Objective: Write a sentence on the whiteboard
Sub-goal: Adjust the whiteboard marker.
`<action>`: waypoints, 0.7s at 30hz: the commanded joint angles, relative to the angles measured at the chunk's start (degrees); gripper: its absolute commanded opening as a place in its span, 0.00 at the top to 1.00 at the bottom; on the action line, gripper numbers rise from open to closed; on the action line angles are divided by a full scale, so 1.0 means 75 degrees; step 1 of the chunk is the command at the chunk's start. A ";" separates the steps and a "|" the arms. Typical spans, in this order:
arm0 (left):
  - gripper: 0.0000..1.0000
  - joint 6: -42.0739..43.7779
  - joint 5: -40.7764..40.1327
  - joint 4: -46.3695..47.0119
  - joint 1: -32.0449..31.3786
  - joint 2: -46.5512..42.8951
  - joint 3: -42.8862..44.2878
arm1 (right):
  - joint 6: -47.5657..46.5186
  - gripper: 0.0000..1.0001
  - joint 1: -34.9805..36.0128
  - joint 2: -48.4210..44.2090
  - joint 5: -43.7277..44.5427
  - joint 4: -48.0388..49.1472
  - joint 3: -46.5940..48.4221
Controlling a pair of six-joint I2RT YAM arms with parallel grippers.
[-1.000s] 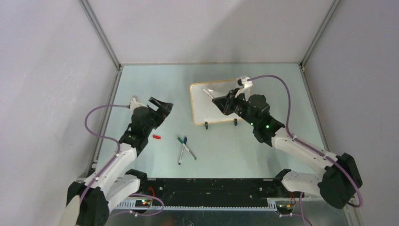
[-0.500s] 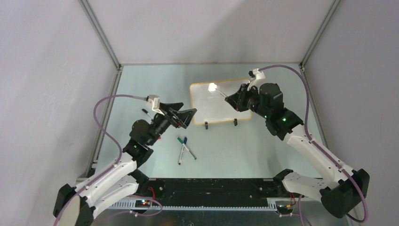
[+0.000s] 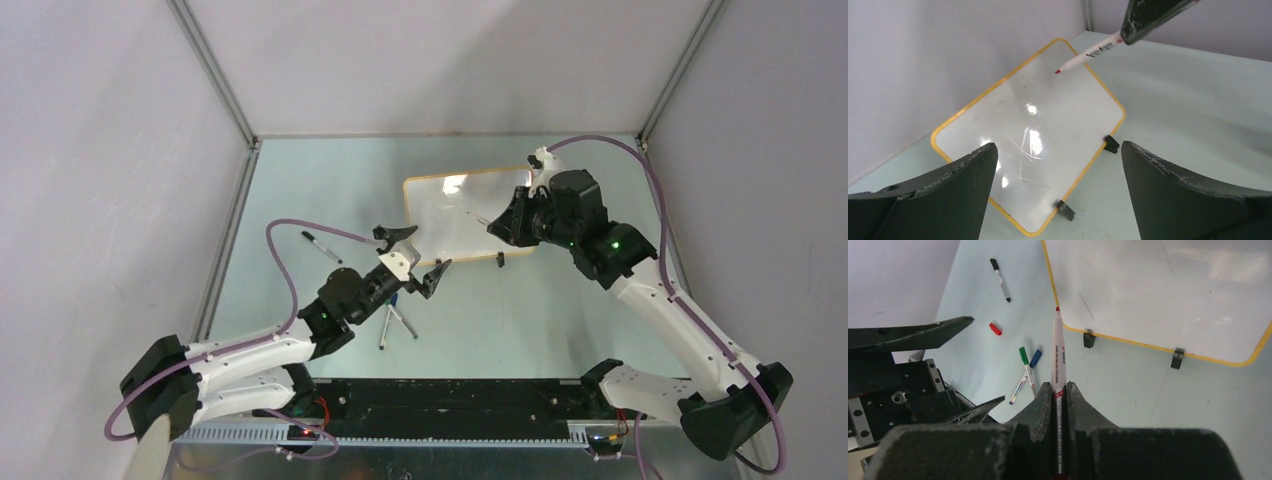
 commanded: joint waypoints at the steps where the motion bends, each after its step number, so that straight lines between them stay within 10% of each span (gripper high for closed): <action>1: 0.01 0.1135 -0.0640 0.1648 -0.0102 0.0009 -0.0177 | 0.0343 1.00 0.0185 0.0105 0.0758 -0.0874 0.0634; 21: 0.01 0.1086 -0.0731 0.2508 -0.0101 -0.0658 -0.0829 | 0.3017 1.00 0.1241 0.0255 0.3495 -0.1936 0.1326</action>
